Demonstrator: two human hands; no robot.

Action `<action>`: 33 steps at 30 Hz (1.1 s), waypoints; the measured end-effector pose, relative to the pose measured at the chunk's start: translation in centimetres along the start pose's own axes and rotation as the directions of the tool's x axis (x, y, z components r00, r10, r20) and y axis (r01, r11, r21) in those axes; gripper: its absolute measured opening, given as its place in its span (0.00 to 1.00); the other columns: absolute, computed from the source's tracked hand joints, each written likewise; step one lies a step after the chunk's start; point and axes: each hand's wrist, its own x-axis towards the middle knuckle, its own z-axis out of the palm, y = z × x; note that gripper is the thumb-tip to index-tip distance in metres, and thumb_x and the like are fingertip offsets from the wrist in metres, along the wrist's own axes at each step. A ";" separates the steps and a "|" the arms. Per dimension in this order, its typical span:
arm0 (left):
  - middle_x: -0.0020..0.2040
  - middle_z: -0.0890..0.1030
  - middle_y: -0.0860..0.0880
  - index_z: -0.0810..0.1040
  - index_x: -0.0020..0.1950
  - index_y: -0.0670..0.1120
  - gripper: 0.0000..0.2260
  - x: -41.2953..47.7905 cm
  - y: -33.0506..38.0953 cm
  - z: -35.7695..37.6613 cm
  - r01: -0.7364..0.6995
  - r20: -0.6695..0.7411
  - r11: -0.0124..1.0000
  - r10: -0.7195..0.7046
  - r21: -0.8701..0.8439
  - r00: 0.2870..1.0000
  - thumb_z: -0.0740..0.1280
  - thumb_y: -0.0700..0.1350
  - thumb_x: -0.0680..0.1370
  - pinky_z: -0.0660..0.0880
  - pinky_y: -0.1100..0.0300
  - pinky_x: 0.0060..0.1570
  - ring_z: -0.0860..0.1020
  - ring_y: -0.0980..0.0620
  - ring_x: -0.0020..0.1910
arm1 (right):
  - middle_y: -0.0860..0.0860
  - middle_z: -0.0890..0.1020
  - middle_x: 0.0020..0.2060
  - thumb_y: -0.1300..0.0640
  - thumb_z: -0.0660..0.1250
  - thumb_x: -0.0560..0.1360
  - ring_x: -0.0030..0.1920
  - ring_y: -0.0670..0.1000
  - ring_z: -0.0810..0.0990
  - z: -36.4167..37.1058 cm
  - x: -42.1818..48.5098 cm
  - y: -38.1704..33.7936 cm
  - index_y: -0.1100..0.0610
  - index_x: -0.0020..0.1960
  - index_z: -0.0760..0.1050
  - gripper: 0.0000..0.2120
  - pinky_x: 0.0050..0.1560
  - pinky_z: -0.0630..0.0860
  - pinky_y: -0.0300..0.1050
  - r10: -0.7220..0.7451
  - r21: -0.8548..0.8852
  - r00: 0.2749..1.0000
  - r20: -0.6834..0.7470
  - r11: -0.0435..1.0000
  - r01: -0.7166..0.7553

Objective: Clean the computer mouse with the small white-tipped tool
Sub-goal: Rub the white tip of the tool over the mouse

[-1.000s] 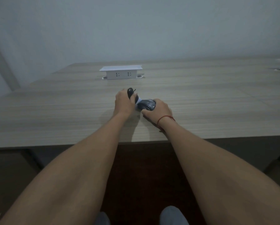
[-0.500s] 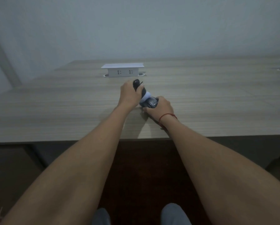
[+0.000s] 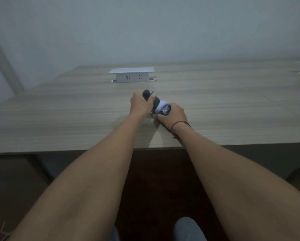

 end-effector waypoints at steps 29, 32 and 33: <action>0.58 0.80 0.40 0.78 0.59 0.37 0.18 -0.6 -2.3 -0.1 0.262 -0.152 0.957 -0.279 -0.122 0.948 0.70 0.48 0.75 0.78 0.55 0.54 0.81 0.42 0.55 | 0.57 0.82 0.54 0.42 0.59 0.76 0.56 0.60 0.79 -0.4 0.0 -1.3 0.54 0.57 0.78 0.20 0.59 0.74 0.50 0.140 0.005 0.988 -0.072 0.990 -0.140; 0.51 0.83 0.39 0.80 0.50 0.37 0.12 -1.0 -2.0 -0.3 0.278 0.009 0.940 -0.282 -0.198 0.959 0.71 0.46 0.74 0.81 0.52 0.51 0.83 0.42 0.48 | 0.57 0.82 0.55 0.42 0.59 0.77 0.57 0.60 0.78 -0.5 0.1 -1.2 0.56 0.57 0.78 0.21 0.60 0.72 0.49 0.162 -0.013 0.980 -0.113 0.986 -0.164; 0.47 0.83 0.38 0.79 0.46 0.38 0.09 -1.1 -2.1 -0.7 0.291 0.140 0.928 -0.264 -0.232 0.954 0.70 0.44 0.75 0.83 0.51 0.45 0.84 0.43 0.42 | 0.57 0.81 0.56 0.43 0.59 0.77 0.58 0.59 0.78 -0.5 0.2 -1.3 0.57 0.58 0.78 0.21 0.61 0.71 0.48 0.170 -0.022 0.978 -0.122 0.984 -0.174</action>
